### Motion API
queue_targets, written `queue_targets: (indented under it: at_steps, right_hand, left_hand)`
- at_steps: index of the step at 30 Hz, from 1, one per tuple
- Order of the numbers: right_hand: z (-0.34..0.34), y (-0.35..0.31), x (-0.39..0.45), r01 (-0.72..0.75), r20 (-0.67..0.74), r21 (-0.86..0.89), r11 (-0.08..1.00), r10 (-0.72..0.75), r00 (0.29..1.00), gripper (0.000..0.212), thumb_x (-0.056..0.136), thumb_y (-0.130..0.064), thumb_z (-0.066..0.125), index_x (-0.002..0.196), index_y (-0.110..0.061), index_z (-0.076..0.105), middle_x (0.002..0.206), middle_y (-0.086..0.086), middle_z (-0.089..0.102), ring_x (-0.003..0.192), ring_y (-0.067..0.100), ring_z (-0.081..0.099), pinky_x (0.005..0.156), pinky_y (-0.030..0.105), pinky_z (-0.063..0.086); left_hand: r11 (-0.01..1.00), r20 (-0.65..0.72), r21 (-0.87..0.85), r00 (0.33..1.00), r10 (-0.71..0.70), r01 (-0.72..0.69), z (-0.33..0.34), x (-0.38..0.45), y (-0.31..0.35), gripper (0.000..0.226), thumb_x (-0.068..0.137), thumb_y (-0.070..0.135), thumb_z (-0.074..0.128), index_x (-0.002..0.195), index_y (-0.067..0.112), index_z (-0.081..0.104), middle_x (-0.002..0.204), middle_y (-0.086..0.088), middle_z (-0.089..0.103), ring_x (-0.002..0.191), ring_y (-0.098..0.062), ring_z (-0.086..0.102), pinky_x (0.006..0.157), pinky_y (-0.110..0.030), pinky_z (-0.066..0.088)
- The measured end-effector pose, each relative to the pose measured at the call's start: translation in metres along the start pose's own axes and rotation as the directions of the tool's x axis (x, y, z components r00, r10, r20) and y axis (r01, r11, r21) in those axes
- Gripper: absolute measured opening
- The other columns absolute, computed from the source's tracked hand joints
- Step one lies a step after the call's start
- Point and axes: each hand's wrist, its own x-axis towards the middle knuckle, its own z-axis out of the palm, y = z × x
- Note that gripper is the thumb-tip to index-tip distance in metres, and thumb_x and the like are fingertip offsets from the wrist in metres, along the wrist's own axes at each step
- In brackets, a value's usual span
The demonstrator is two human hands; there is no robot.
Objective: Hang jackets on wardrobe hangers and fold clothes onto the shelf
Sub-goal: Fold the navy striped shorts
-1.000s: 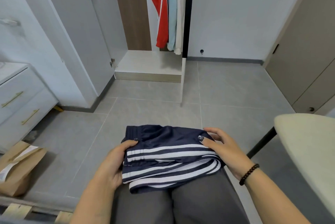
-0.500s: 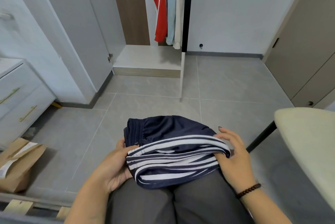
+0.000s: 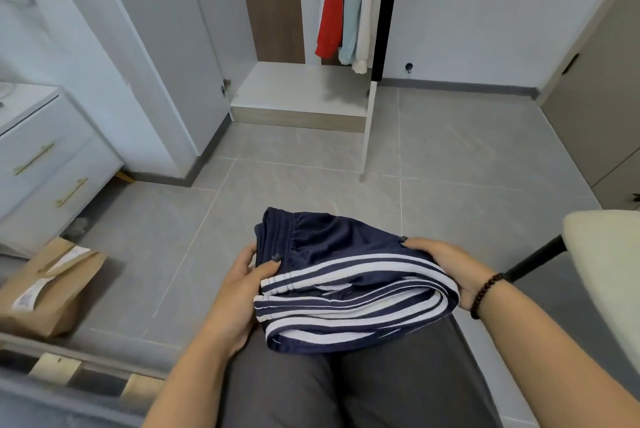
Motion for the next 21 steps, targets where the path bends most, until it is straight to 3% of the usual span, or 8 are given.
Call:
queue_targets:
  at_steps: [3,8,11,13,17,21]
  right_hand:
    - [0.001,-0.015,0.013,-0.05,0.11,0.089,0.995,0.04,0.993,0.03,0.087,-0.027,0.06,0.101,-0.002,0.067,0.086,0.016,0.07,0.065,0.027,0.066,0.063,0.034,0.056]
    - [0.001,-0.039,0.041,-0.079,0.211,0.18,0.98,0.04,0.977,0.023,0.076,-0.017,0.062,0.094,-0.002,0.066,0.078,0.017,0.069,0.06,0.028,0.066,0.054,0.033,0.055]
    - [0.005,-0.06,0.069,0.036,0.188,0.203,0.979,-0.075,0.979,0.04,0.071,-0.008,0.062,0.112,-0.009,0.062,0.1,0.02,0.071,0.076,0.031,0.069,0.06,0.036,0.058]
    - [0.01,-0.078,0.093,0.069,0.18,0.196,0.978,-0.105,0.978,0.051,0.07,-0.006,0.063,0.12,-0.013,0.059,0.11,0.02,0.069,0.087,0.034,0.068,0.067,0.04,0.058]
    - [0.024,-0.131,0.131,0.093,0.184,0.175,0.98,-0.126,0.975,0.052,0.075,-0.003,0.065,0.125,-0.012,0.055,0.113,0.018,0.068,0.098,0.04,0.066,0.078,0.046,0.056]
    - [0.048,-0.211,0.138,0.135,0.205,0.146,0.98,-0.164,0.965,0.055,0.071,-0.004,0.068,0.124,-0.011,0.056,0.112,0.015,0.069,0.098,0.035,0.067,0.073,0.041,0.058]
  left_hand:
    - [0.998,-0.02,0.022,0.998,0.054,-0.054,0.009,0.018,0.006,0.04,0.095,0.004,0.051,0.13,0.023,0.055,0.108,-0.01,0.072,0.09,-0.024,0.069,0.072,-0.032,0.056]
    - [0.998,-0.022,-0.057,1.0,0.012,-0.013,0.016,0.067,0.025,0.041,0.091,0.006,0.053,0.129,0.022,0.056,0.111,-0.011,0.072,0.092,-0.024,0.07,0.075,-0.033,0.058]
    - [0.995,-0.036,-0.094,0.999,-0.027,0.024,0.019,0.107,0.038,0.049,0.081,0.013,0.06,0.129,0.021,0.056,0.109,-0.012,0.072,0.091,-0.026,0.07,0.079,-0.038,0.056]
    - [0.993,-0.048,-0.107,0.998,-0.045,0.04,0.016,0.138,0.05,0.043,0.086,0.01,0.057,0.127,0.022,0.058,0.107,-0.012,0.073,0.087,-0.026,0.071,0.074,-0.037,0.059]
    - [0.989,-0.093,-0.136,0.994,-0.063,0.05,0.01,0.192,0.087,0.039,0.092,0.01,0.054,0.126,0.026,0.057,0.108,-0.012,0.072,0.086,-0.025,0.071,0.066,-0.034,0.06]
    - [0.99,-0.09,-0.141,0.996,-0.02,0.007,0.01,0.217,0.157,0.045,0.084,0.014,0.057,0.127,0.029,0.057,0.112,-0.012,0.071,0.091,-0.029,0.07,0.068,-0.036,0.06]
